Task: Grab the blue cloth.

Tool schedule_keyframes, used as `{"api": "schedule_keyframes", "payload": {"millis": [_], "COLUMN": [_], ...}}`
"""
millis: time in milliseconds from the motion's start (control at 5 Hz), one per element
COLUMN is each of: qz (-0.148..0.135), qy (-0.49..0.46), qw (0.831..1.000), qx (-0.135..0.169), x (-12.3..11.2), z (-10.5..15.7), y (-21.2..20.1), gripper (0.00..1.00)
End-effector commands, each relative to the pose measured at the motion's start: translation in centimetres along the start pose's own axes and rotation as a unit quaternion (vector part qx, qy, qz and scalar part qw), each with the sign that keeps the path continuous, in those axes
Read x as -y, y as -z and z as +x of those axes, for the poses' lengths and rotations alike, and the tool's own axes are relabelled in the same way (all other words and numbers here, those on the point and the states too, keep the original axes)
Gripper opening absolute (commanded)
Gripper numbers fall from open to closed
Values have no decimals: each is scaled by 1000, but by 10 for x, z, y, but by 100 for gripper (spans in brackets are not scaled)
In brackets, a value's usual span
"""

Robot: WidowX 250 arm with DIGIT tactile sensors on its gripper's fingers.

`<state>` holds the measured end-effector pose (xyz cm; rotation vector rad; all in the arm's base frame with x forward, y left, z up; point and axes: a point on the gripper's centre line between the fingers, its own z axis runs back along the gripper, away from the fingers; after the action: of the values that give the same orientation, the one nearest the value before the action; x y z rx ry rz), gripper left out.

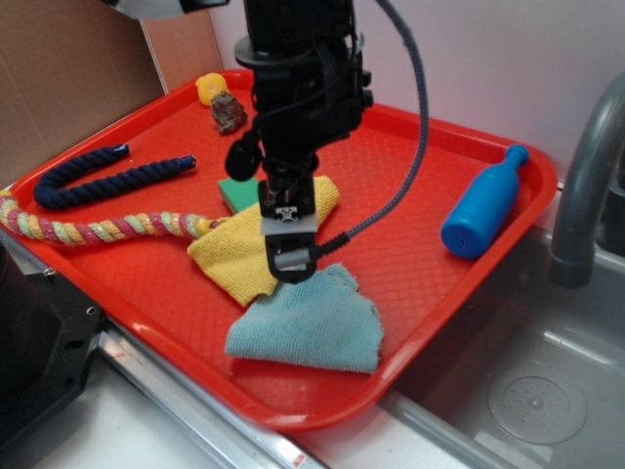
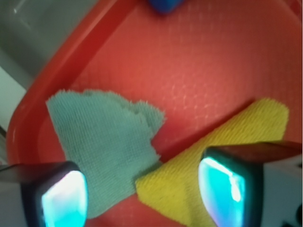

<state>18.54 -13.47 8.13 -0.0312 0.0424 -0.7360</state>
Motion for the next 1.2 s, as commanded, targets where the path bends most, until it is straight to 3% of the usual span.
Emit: {"api": "schedule_keyframes", "payload": {"millis": [0, 200, 400, 600, 800, 1000], "qz": [3, 48, 78, 81, 57, 44], "qy": [-4, 87, 160, 177, 195, 193], "qw": [1000, 994, 982, 978, 976, 978], "qx": [14, 44, 69, 71, 75, 70], "x": [12, 6, 32, 51, 60, 64], "z": [-7, -7, 1, 5, 18, 13], "y": [-1, 13, 28, 35, 41, 51], "gripper": [100, 100, 100, 100, 100, 100]}}
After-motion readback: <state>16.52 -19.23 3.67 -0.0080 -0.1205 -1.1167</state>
